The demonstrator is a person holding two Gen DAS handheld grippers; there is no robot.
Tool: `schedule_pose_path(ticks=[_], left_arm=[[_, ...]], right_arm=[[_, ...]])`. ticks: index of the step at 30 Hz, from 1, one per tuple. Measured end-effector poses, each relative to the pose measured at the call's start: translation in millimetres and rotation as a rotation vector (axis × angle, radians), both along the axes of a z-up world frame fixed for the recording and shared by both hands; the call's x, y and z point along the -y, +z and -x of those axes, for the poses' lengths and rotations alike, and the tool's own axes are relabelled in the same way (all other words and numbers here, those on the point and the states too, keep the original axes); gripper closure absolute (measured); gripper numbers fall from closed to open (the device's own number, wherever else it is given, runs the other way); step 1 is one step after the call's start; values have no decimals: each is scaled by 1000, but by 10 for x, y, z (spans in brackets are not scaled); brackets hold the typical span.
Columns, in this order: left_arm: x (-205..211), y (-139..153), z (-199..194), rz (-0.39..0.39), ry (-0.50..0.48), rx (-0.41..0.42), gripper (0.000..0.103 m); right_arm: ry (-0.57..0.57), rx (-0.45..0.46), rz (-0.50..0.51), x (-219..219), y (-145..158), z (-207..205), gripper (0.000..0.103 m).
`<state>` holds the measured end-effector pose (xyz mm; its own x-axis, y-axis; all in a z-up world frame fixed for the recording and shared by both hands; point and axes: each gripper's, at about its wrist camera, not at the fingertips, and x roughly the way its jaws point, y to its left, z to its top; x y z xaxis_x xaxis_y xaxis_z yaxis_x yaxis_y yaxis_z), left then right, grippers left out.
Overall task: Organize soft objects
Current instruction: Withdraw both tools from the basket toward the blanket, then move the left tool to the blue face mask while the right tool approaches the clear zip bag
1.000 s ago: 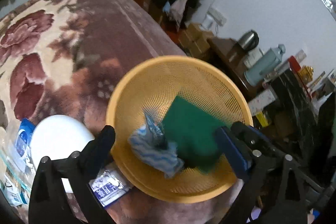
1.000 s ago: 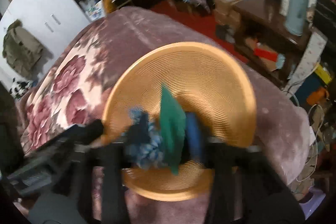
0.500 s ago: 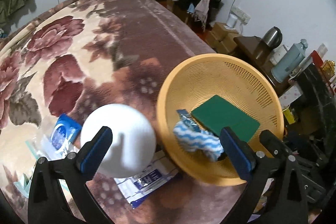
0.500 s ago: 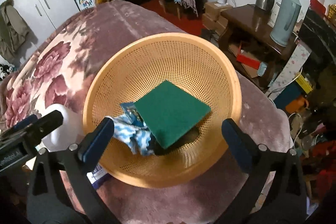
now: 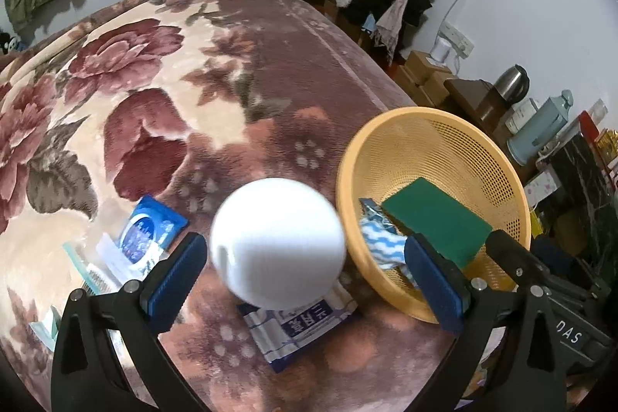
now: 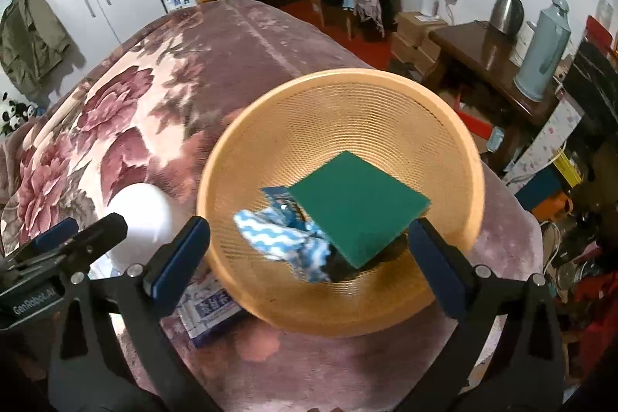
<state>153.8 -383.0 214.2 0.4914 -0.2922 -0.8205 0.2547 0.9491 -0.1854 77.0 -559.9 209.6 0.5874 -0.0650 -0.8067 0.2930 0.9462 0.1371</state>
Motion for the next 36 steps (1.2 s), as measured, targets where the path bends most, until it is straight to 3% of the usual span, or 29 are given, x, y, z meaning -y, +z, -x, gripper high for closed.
schedule_pose_path(ticks=[18, 36], left_arm=[[-831, 6, -59, 78, 115, -18, 1], [-2098, -214, -64, 129, 311, -60, 1]], right_arm=[[119, 8, 52, -783, 153, -199, 0], [324, -12, 90, -1864, 66, -507, 0]])
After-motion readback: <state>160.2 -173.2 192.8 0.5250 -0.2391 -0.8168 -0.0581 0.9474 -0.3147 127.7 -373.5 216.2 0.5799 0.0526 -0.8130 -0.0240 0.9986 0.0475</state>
